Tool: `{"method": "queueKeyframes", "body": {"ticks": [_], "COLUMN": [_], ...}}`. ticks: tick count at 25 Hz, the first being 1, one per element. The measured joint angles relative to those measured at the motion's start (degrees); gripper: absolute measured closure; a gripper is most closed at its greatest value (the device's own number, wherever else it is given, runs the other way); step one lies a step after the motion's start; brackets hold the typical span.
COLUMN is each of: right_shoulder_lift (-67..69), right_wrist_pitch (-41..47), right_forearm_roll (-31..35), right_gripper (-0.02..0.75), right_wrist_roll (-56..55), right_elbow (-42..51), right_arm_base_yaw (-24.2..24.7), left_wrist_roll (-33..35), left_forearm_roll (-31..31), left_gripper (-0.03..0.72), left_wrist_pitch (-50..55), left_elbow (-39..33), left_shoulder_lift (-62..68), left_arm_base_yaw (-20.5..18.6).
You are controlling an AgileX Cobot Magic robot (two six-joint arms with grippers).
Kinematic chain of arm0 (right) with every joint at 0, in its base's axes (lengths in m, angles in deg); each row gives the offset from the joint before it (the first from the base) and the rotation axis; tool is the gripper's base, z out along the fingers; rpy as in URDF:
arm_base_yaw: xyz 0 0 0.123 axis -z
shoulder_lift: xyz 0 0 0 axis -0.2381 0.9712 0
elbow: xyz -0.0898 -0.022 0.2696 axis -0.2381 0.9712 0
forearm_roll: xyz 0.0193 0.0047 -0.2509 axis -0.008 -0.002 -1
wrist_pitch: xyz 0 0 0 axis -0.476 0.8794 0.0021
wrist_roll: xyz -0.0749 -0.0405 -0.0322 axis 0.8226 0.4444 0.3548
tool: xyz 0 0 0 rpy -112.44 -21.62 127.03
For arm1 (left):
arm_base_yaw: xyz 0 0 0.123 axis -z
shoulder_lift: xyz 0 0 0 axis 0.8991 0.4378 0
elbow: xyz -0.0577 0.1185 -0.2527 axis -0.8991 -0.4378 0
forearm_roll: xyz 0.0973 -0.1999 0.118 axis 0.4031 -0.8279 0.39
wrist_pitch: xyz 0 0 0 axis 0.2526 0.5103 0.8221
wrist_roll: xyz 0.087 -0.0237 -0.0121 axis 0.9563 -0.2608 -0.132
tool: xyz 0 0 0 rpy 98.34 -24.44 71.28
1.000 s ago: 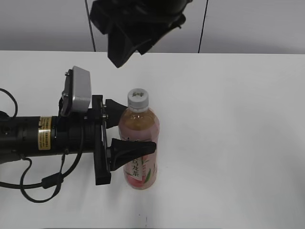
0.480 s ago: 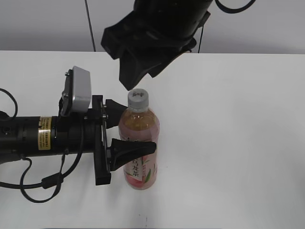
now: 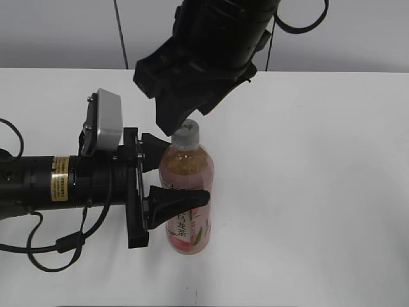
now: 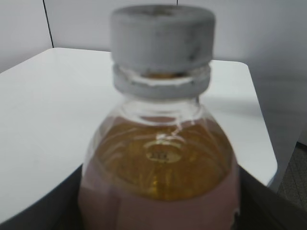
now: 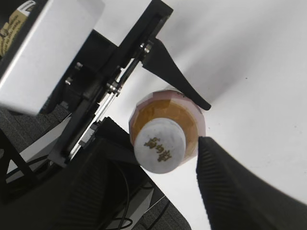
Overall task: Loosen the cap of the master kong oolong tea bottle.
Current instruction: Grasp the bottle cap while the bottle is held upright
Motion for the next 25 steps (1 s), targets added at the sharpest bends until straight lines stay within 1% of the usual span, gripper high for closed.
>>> {"method": "queueKeyframes", "body": {"ticks": [15, 21, 25], "right_shoulder_lift": [1.51, 1.51, 1.51], "right_wrist_pitch": [0.00, 0.06, 0.06], "right_forearm_roll": [-0.81, -0.03, 0.16], "right_gripper": [0.286, 0.322, 0.331], "right_wrist_roll": [0.88, 2.17, 2.43], "right_elbow": [0.00, 0.00, 0.00], "right_arm_base_yaw": [0.00, 0.00, 0.00], "left_wrist_roll": [0.00, 0.00, 0.00], "left_forearm_roll": [0.00, 0.00, 0.00], "left_gripper": [0.225, 0.225, 0.225], "left_wrist_pitch": [0.00, 0.00, 0.00], "left_elbow": [0.00, 0.00, 0.00], "left_shoulder_lift": [0.00, 0.00, 0.00], "left_arm_base_yaw": [0.00, 0.00, 0.00]}}
